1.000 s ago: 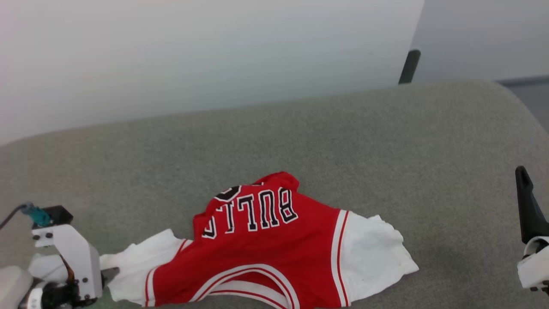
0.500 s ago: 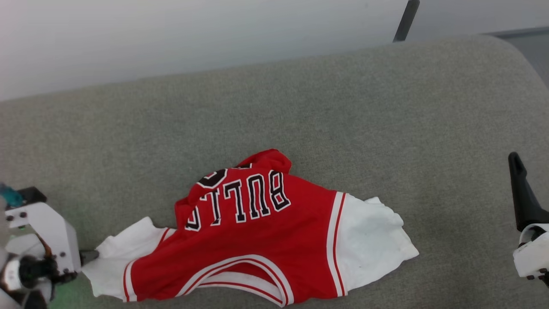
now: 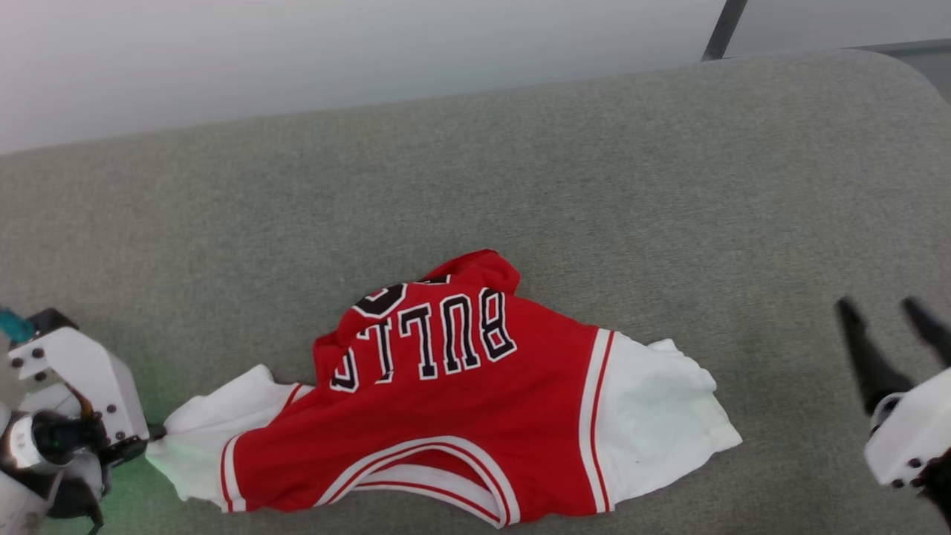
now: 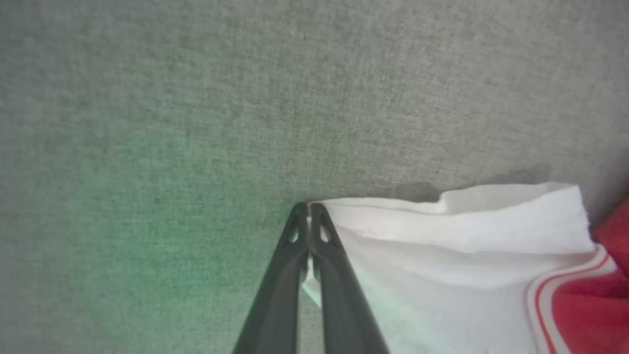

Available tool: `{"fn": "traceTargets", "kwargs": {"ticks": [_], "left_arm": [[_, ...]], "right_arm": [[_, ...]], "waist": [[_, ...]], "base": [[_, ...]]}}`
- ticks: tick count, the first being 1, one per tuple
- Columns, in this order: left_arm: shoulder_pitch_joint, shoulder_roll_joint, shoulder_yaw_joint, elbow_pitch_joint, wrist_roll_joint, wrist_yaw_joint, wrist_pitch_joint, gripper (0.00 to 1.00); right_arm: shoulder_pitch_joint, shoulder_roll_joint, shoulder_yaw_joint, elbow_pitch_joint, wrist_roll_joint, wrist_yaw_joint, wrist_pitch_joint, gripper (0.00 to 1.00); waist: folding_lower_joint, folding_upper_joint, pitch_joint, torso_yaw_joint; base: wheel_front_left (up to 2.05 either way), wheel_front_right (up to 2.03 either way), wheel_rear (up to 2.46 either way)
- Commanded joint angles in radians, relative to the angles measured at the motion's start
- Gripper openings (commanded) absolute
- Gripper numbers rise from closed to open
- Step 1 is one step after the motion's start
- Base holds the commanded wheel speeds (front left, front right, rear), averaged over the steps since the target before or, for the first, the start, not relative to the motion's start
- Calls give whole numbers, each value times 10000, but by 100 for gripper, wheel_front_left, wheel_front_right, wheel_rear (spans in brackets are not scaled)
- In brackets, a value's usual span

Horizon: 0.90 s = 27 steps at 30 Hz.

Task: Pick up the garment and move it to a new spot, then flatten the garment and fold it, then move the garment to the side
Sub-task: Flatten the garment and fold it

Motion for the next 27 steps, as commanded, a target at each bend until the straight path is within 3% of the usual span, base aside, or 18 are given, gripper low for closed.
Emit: {"fn": "traceTargets", "kwargs": {"ticks": [1,10,23,24,25,27], "left_arm": [[49,-492,-284,-63,33,-135,40,0],[-741,-641,-451,-386,422,-119,-6,0],[-1478,-995,-638,-213,700,-199,-68,0],[-1483,-1008,-643,-175,702,-204,-79,0],[-1485,-1020,-652,-142,705,-211,-92,0],[-1460,-1035,-670,-67,697,-238,-82,0]], "right_arm": [[-37,10,103,146,120,6,580,100],[237,-43,500,1439,859,6,3466,100],[-706,-354,1525,4313,1155,6,3611,100],[-745,-419,1701,4509,1199,6,3702,43],[-750,-483,1817,4682,1207,6,3790,0],[-781,-588,1930,4894,1250,6,3957,0]], "waist": [[0,0,48,94],[0,0,447,610],[0,0,942,1118],[0,0,934,1131],[0,0,921,1144],[0,0,866,1159]], "base": [[0,0,0],[0,0,0],[0,0,0],[0,0,0],[0,0,0],[0,0,0]]}}
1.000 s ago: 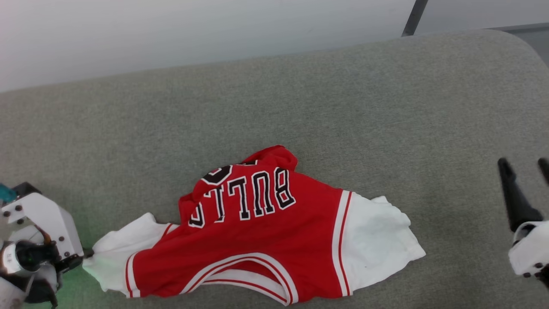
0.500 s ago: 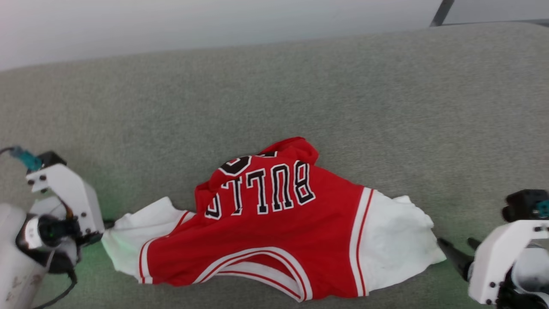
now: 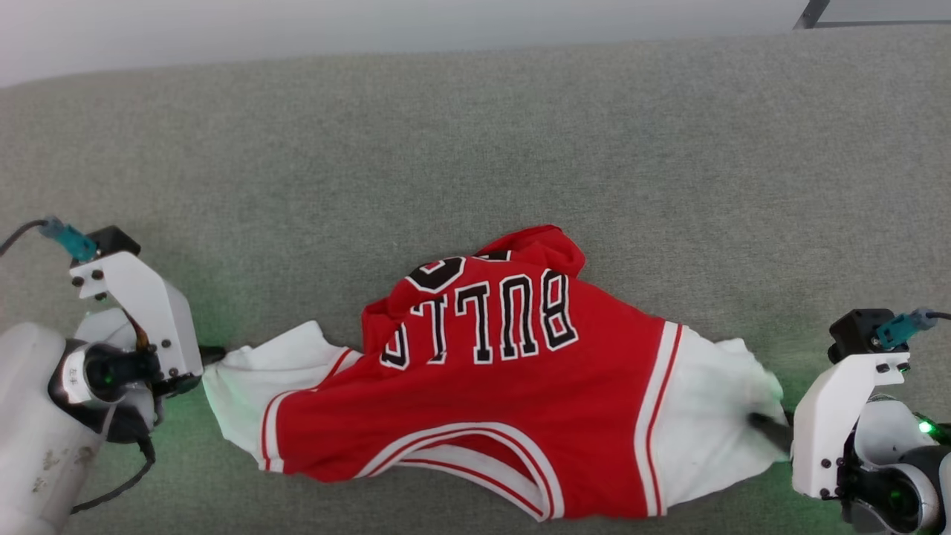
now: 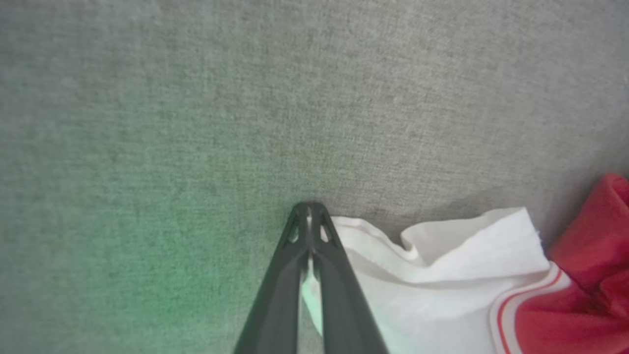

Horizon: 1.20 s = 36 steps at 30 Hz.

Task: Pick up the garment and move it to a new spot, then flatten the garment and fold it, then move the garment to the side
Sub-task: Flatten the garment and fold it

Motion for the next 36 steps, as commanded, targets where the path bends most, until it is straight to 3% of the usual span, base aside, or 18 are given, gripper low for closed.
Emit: {"fn": "traceTargets", "kwargs": {"ticks": [1,13,19,28,36], "left_arm": [[180,-264,-208,208,45,-32,-13,0],[-1190,83,-522,-200,509,-2,912,0],[-2077,88,-608,-422,752,-22,1242,0],[-3818,105,-371,-644,1198,-75,1071,0],[-5714,82,-141,-333,1936,-283,225,0]], "right_arm": [[139,128,281,552,88,6,217,0],[-2114,60,-691,-90,940,6,1493,0],[-3705,302,-941,132,805,6,1461,0],[-6710,713,-919,1415,238,6,-169,0],[-9315,645,-405,3108,-344,6,-2779,0]], "waist": [[0,0,-79,27],[0,0,-925,69],[0,0,-1308,65],[0,0,-1542,-18],[0,0,-1577,-24]], "base": [[0,0,0],[0,0,0],[0,0,0],[0,0,0],[0,0,0]]}}
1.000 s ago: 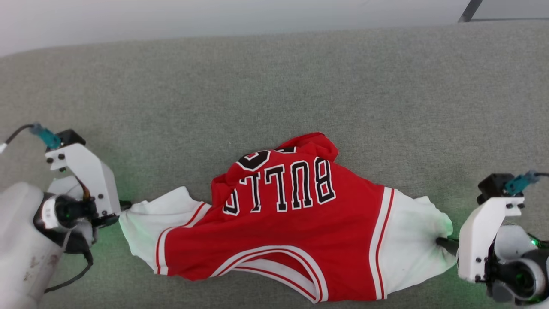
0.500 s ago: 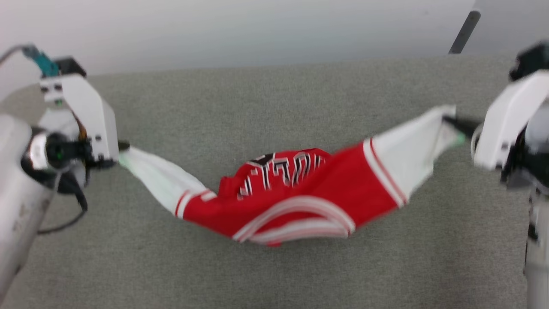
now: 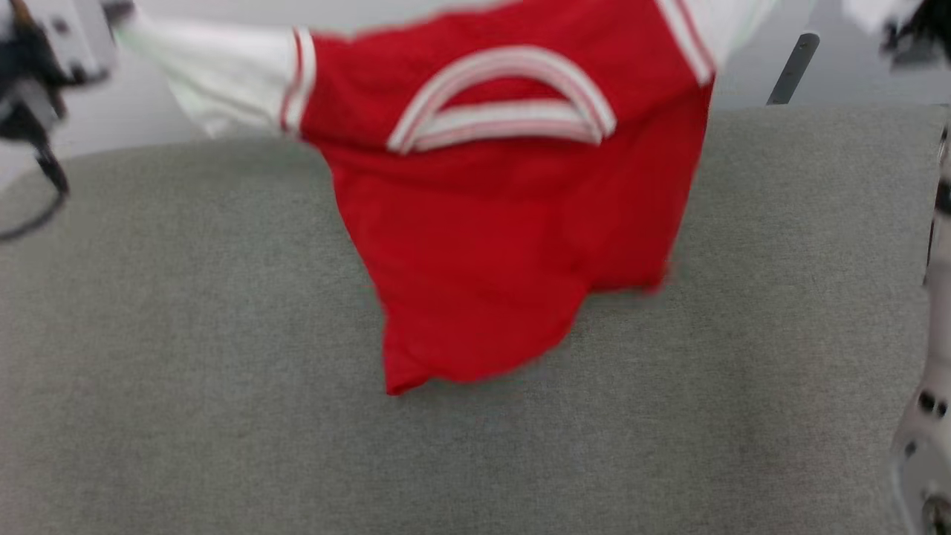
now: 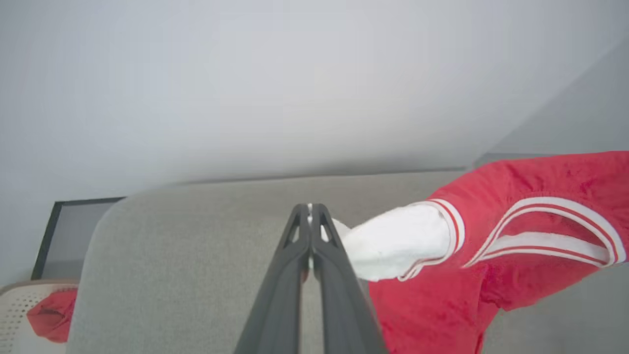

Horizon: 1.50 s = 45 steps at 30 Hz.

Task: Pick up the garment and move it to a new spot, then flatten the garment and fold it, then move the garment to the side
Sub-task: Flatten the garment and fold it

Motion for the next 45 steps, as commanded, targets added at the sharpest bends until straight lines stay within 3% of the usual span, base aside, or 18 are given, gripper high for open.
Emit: {"fn": "traceTargets", "kwargs": {"ticks": [1,10,17,26,33,38,45], "left_arm": [[-295,-94,18,112,162,-116,-179,0],[-2042,-517,140,994,818,-528,-1538,0],[-3309,-812,142,1448,1354,-787,-2605,0],[-5429,-1737,255,2168,2128,-1074,-4953,0],[-6600,-2556,495,3131,2155,-1522,-6671,0],[-6818,-2858,630,3865,2046,-1970,-7652,0],[-6515,-3094,552,4995,1792,-2438,-7787,0]], "right_arm": [[-417,-80,172,365,-111,6,-429,0],[-2677,-347,564,2616,-335,6,-2526,0],[-4083,-692,867,3561,-634,6,-3733,0],[-5888,-1407,1250,4444,-2018,6,-7216,0],[-6807,-1752,1050,5596,-3620,6,-9553,0],[-7028,-1767,703,6286,-4368,6,-10150,0],[-7007,-1347,527,7002,-4367,6,-10307,0]], "waist": [[0,0,-1,17],[0,0,366,126],[0,0,1665,226],[0,0,4171,619],[0,0,5331,1129],[0,0,5806,1513],[0,0,6089,1719]], "base": [[0,0,0],[0,0,0],[0,0,0],[0,0,0],[0,0,0],[0,0,0],[0,0,0]]}}
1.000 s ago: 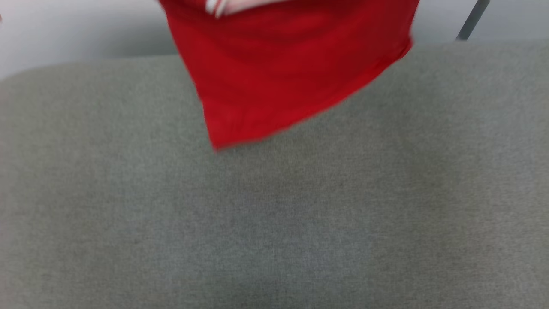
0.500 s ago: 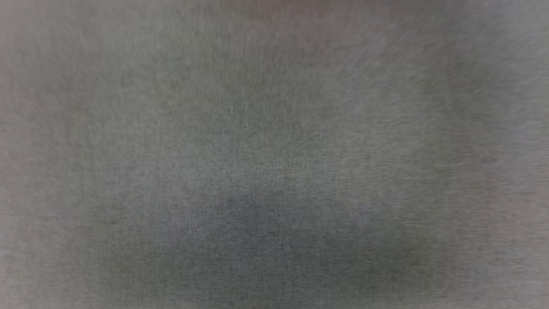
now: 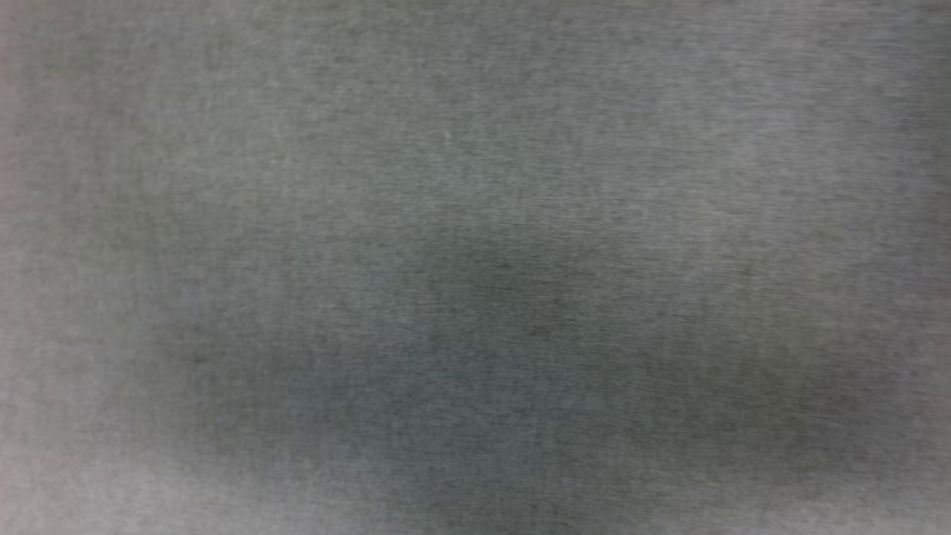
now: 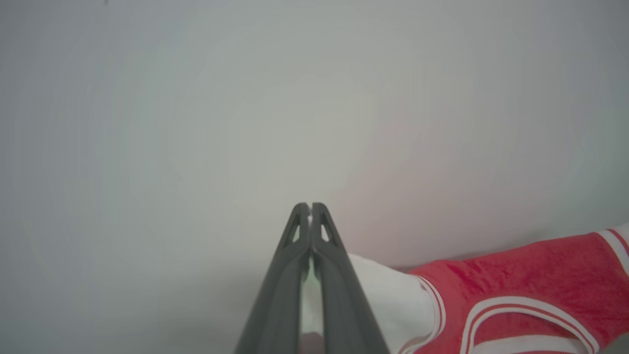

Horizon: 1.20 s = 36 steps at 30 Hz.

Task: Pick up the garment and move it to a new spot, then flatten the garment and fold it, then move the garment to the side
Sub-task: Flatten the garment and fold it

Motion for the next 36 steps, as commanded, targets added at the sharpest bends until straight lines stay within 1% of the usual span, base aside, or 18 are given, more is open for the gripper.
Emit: {"fn": "traceTargets", "kwargs": {"ticks": [1,3,5,9,11,13,15,17,18,20,23,25,26,29,32,36], "left_arm": [[273,-108,-46,243,-100,-175,56,0],[583,-221,-161,495,-229,-301,262,0],[834,-249,-289,675,-304,-410,524,0],[1622,-147,-628,860,-453,-533,1323,0],[2102,-46,-775,817,-569,-570,1665,0],[2658,4,-857,680,-753,-593,1949,0],[3132,315,-994,402,-817,-604,2144,0],[4021,462,-1166,73,-975,-585,2257,0],[4390,584,-1239,-140,-1001,-587,2245,0],[5103,873,-1284,-590,-1175,-589,2293,0],[6554,1147,-1380,-1389,-1379,-576,2302,0],[7417,1445,-1388,-2109,-1542,-393,2332,0],[7417,1445,-1388,-2109,-1542,-393,2332,0],[8916,1930,-1356,-3478,-1767,103,2386,0],[10351,2536,-1222,-5204,-2000,871,2475,0],[12393,3447,-1036,-7790,-2431,2082,2692,0]], "right_arm": [[111,111,130,141,275,6,-78,0],[410,182,397,333,520,6,-71,0],[640,249,580,555,1142,4,-42,0],[1220,271,1053,740,2427,6,554,0],[1725,241,1531,581,3049,6,1031,0],[2286,54,1873,289,3805,6,1636,0],[2784,-203,2316,-372,4504,6,2199,0],[3766,-424,2750,-1029,5251,6,2769,0],[4243,-662,2916,-1405,5570,6,3075,0],[5199,-951,3264,-2391,6412,6,3771,0],[6985,-1713,3562,-3923,7272,6,4663,0],[8114,-2188,3493,-4977,7596,6,5156,0],[8114,-2188,3493,-4977,7596,6,5156,0],[9952,-2663,3301,-6388,7957,6,5892,0],[11610,-3150,2899,-7746,8096,4,6603,0],[13716,-3399,2258,-9316,8182,6,7667,0]], "waist": [[0,-1,225,400],[0,-1,-67,422],[0,-1,-444,424],[0,-1,-1191,412],[0,-1,-1590,377],[0,-1,-2031,363],[0,-1,-2340,264],[0,-1,-2812,188],[0,-1,-3038,172],[0,-1,-3435,95],[0,-1,-4117,56],[0,-1,-4419,24],[0,-1,-4419,24],[0,-1,-4882,-40],[0,-1,-5218,-73],[0,-1,-5490,-140]], "base": [[0,0,0],[0,0,0],[0,0,0],[0,0,0],[0,0,0],[0,0,0],[0,0,0],[0,0,0],[0,0,0],[0,0,0],[0,0,0],[0,0,0],[0,0,0],[0,0,0],[0,0,0],[0,0,0]]}}
